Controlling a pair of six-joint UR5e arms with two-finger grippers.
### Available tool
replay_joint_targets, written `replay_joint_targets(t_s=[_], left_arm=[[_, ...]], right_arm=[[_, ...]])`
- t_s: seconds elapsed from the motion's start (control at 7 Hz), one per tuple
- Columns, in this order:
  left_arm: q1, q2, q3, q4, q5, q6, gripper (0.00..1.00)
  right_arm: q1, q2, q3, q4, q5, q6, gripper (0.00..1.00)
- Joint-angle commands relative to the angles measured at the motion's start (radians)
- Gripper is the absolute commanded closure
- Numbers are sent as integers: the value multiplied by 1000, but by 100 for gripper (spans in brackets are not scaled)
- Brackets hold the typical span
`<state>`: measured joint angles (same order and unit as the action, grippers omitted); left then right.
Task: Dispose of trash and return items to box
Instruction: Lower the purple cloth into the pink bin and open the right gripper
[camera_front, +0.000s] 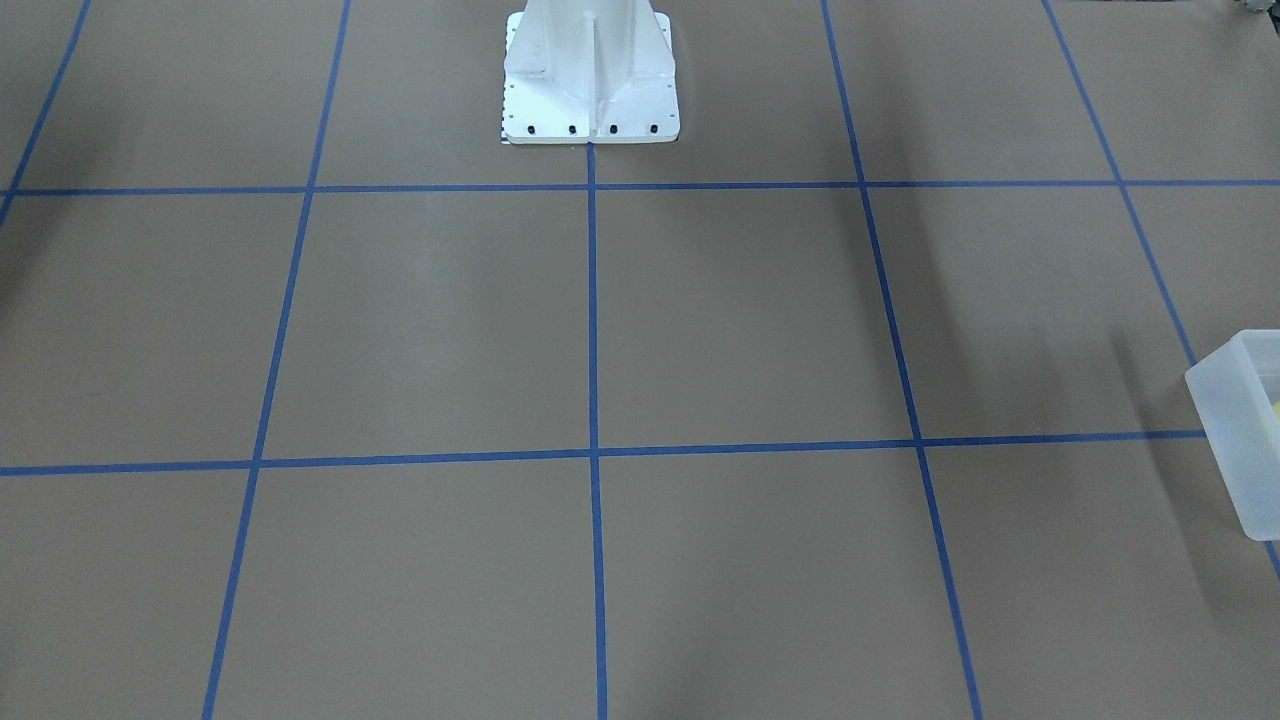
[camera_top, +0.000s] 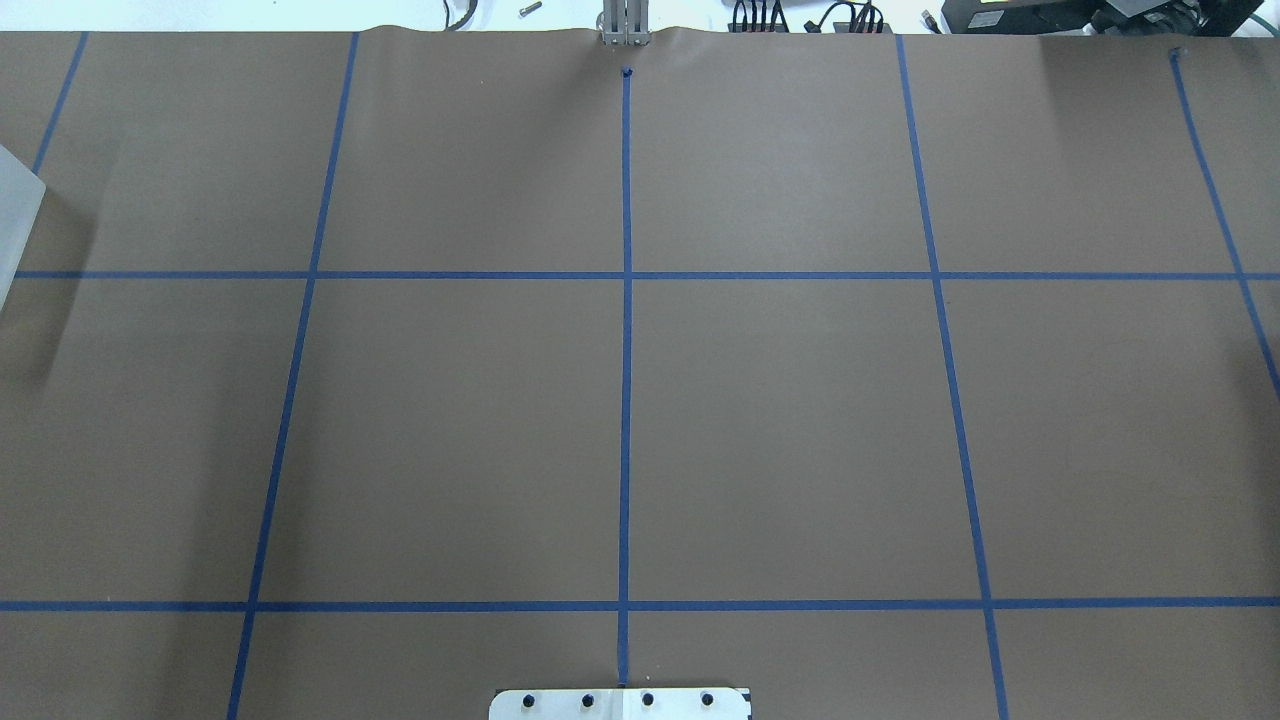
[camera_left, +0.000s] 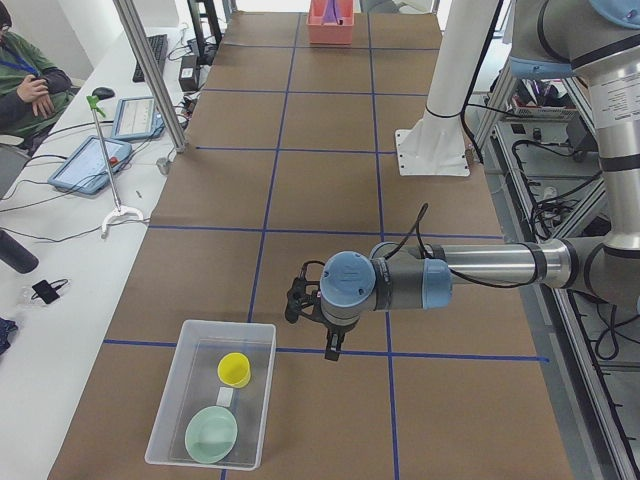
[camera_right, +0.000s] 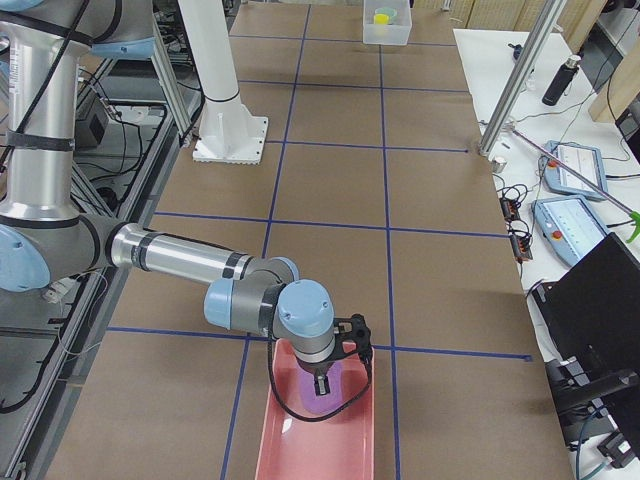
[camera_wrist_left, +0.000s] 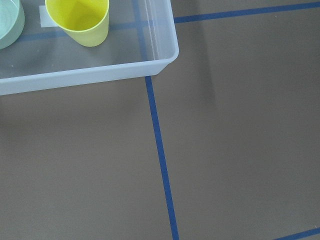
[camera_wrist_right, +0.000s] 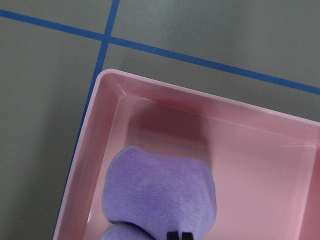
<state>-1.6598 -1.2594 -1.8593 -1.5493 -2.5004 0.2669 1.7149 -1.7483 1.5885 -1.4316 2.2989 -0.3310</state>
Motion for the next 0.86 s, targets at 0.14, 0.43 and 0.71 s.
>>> replay_joint_targets(t_s=[0.14, 0.43, 0.71], left_arm=[[0, 0, 0, 0, 0, 0, 1], [0, 0, 0, 0, 0, 0, 1], [0, 0, 3, 0, 0, 0, 1]], right_arm=[[-41, 29, 29, 56, 54, 164, 14], [-41, 65, 135, -104, 76, 196, 0], [-43, 58, 261, -286, 51, 195, 0]])
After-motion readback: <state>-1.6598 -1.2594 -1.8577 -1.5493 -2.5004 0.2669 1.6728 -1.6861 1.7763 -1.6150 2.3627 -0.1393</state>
